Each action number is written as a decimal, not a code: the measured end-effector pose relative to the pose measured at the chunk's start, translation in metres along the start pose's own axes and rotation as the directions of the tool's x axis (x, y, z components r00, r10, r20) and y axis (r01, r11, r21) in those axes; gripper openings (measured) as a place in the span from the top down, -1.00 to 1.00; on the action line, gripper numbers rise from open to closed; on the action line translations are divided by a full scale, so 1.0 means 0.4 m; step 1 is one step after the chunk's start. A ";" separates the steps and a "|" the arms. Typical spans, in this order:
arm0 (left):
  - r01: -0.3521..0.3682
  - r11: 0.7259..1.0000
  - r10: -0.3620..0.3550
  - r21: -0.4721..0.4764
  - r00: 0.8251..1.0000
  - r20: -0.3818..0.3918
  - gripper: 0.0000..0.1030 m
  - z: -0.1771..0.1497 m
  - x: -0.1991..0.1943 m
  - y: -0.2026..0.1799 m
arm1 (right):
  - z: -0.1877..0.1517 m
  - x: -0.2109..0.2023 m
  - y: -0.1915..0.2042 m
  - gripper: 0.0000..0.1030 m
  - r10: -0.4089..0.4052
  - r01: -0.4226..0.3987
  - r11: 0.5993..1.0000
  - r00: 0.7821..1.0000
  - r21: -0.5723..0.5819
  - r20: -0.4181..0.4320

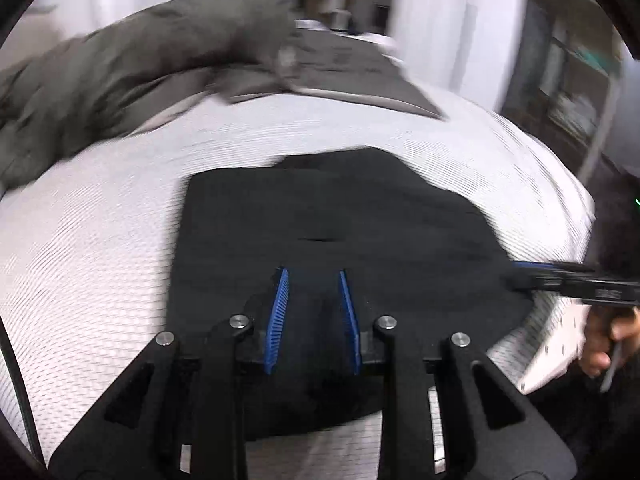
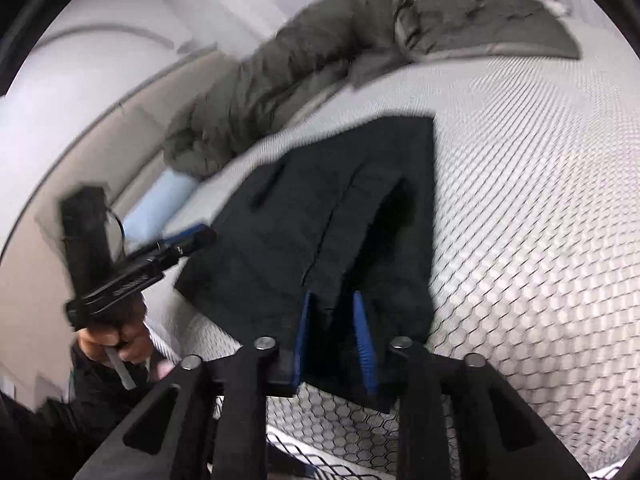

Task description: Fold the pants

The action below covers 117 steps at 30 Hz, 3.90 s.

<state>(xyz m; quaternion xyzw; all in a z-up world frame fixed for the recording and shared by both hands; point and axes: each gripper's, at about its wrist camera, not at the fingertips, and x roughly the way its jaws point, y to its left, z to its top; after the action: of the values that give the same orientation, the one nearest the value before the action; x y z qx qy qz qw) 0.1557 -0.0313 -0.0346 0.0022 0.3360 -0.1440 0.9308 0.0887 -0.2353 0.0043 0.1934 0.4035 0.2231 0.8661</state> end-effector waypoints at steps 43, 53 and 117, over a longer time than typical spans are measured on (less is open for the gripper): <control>-0.037 0.971 -0.004 -0.236 0.985 -0.170 0.43 0.068 0.170 0.217 | 0.201 0.210 -0.104 0.06 -0.155 0.158 0.987 0.983 0.028 -0.101; -0.066 0.993 0.048 -0.102 0.985 -0.168 -0.44 -0.020 0.070 0.168 | 0.101 0.105 -0.073 -0.25 -0.246 0.230 0.965 0.960 -0.128 -0.135; -0.102 0.995 0.102 -0.013 0.960 0.262 -0.98 -0.109 -0.185 0.001 | -0.058 -0.166 0.157 -1.00 -0.096 0.206 0.929 0.936 -0.306 0.339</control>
<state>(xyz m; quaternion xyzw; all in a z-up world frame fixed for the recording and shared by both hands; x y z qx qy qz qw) 0.0742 -0.0066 -0.0220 0.0005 0.2091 -0.0951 0.9733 0.0179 -0.2156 0.0634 0.0437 0.2281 0.1866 0.9546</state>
